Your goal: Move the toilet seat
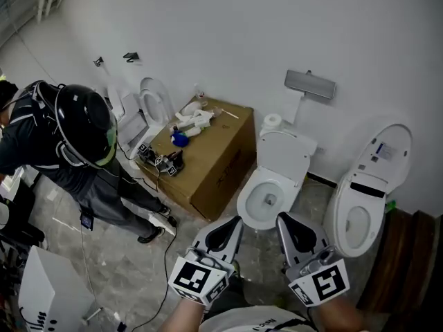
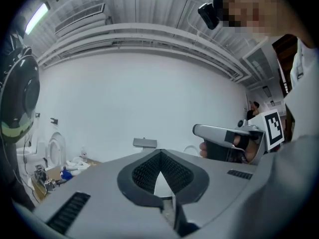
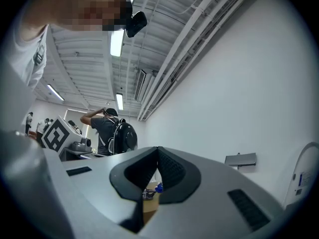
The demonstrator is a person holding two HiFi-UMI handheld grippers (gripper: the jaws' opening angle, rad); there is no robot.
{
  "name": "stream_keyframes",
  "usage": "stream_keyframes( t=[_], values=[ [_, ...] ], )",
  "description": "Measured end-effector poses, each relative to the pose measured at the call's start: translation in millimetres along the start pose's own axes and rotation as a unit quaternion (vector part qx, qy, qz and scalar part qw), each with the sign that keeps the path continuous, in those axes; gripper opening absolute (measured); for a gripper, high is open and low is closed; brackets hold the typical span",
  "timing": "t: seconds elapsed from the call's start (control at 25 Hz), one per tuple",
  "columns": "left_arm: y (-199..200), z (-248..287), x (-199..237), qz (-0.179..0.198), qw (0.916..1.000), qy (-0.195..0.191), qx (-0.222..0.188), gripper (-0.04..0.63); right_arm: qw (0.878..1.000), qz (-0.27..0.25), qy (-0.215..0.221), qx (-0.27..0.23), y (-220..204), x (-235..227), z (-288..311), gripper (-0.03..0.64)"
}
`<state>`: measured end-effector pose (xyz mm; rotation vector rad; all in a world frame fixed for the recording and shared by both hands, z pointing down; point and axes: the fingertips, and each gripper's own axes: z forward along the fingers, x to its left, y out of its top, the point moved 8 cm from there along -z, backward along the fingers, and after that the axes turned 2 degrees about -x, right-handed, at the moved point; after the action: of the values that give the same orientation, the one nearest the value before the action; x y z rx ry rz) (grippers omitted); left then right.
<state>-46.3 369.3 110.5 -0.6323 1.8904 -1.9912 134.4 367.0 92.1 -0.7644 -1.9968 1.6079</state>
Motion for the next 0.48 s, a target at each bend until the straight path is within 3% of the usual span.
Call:
stream_keyframes(
  t=[0.28, 0.48],
  values=[
    [-6.1, 59.7, 114.3, 0.065, 0.9967, -0.046, 0.015, 0.008, 0.999, 0.001, -0.049, -0.005, -33.2, -9.0, 113.4, 0.014],
    [-30.4, 98.4, 172.4, 0.051, 0.9951, -0.077, 0.035, 0.008, 0.997, -0.001, -0.082, 0.01, -59.5, -15.4, 162.7, 0.014]
  ],
)
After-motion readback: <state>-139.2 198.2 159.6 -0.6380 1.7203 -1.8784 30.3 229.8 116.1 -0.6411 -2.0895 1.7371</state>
